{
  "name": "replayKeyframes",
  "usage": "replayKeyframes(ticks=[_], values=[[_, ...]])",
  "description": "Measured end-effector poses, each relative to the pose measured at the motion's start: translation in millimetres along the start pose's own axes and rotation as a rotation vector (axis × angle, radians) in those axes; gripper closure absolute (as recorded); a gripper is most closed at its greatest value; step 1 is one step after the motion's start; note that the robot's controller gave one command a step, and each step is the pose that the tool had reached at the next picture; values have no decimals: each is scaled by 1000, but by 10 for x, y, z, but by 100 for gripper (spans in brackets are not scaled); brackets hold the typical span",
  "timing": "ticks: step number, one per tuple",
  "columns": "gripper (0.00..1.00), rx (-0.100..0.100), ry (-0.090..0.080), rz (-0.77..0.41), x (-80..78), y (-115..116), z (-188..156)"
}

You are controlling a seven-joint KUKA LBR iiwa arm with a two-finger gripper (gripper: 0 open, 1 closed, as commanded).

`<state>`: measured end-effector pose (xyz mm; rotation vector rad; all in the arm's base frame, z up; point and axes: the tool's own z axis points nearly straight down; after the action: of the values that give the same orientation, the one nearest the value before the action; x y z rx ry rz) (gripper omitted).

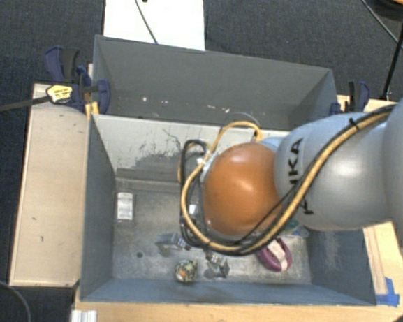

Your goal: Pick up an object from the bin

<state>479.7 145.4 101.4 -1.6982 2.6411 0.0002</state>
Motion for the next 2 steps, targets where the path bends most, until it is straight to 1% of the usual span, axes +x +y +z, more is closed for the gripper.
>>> replayKeyframes(ticks=[1, 2], values=[[0, -3, 1, -35, -160, 85, 330], [0, 0, -1, 77, 86, -18, 309]])
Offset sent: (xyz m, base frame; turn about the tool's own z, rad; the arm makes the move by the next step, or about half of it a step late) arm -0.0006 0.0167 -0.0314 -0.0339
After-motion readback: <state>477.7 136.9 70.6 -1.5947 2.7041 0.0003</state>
